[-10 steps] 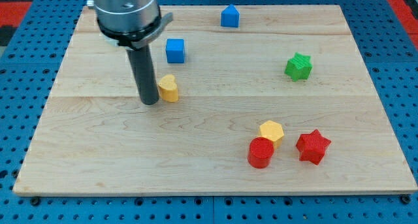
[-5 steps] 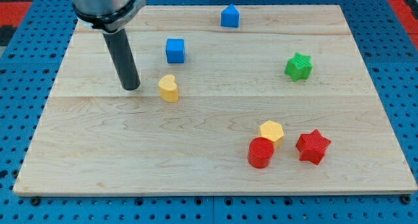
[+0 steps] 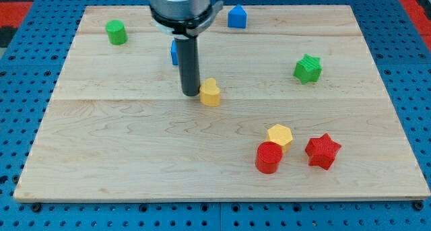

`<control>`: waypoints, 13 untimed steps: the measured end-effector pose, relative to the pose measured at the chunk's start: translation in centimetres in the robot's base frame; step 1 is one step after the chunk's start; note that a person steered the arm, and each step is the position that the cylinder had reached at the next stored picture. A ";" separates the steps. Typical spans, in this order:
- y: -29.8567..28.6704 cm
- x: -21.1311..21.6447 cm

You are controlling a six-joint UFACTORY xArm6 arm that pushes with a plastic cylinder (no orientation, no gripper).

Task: Place the yellow heart diagonal to the hexagon

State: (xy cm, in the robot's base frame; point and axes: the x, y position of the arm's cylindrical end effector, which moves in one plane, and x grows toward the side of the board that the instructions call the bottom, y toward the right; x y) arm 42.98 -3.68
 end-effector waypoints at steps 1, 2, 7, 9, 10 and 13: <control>2.7 0.9; 5.9 1.6; 11.8 -0.9; 13.6 -0.9; 14.5 -0.9; 17.5 1.8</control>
State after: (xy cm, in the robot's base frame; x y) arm 44.82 13.81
